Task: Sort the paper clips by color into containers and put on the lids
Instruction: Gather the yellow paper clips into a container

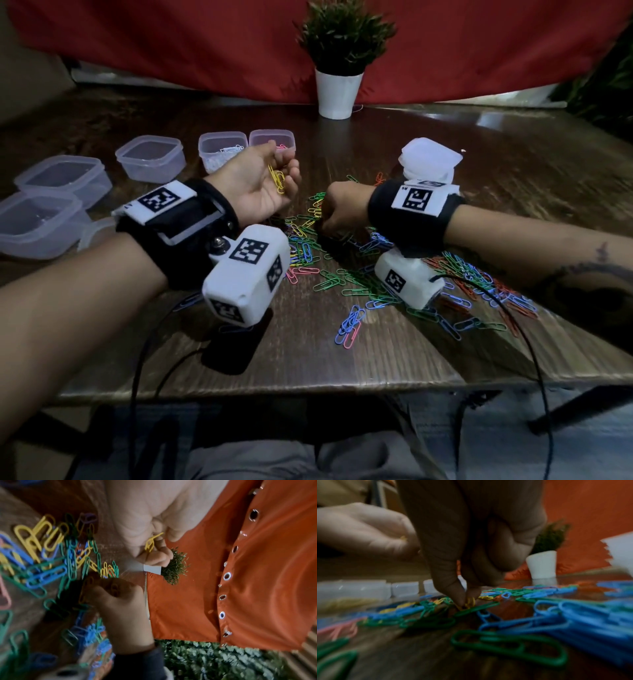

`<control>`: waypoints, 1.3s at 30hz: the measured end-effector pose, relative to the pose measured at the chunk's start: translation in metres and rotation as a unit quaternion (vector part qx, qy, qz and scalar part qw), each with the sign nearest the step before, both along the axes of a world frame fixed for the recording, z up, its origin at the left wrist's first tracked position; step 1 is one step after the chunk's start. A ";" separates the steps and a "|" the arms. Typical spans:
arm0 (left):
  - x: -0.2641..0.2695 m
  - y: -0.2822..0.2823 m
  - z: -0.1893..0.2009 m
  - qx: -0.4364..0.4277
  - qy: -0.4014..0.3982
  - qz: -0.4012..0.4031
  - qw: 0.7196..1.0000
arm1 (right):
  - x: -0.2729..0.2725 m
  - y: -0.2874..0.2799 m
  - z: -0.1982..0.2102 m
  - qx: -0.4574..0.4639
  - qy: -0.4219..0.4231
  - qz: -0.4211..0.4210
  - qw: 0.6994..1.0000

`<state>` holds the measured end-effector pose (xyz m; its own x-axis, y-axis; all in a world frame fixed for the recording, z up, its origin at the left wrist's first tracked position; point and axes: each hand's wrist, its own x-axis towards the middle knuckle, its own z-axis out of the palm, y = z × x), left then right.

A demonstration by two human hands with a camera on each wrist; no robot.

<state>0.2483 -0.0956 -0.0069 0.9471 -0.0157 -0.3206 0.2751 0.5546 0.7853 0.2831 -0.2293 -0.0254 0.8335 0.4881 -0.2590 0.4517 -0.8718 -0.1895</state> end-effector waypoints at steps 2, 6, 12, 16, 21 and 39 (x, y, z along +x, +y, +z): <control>-0.002 -0.001 0.000 -0.054 0.002 0.030 0.998 | 0.000 0.001 0.000 -0.014 -0.008 0.015 1.000; -0.009 -0.005 -0.004 -0.095 0.002 0.087 0.992 | 0.005 -0.012 0.010 0.151 0.091 -0.053 0.983; -0.023 -0.014 -0.018 -0.187 0.013 0.078 0.979 | -0.019 -0.020 0.034 0.330 0.202 -0.053 0.921; -0.022 -0.027 -0.023 -0.263 -0.018 0.021 0.964 | -0.018 -0.004 0.042 0.299 0.121 -0.017 0.946; -0.017 -0.027 -0.029 -0.298 -0.013 0.023 0.954 | -0.012 0.000 0.053 0.296 0.093 -0.039 0.950; -0.023 -0.018 -0.030 -0.304 -0.039 0.053 0.950 | -0.020 0.024 0.073 0.258 0.119 -0.068 0.956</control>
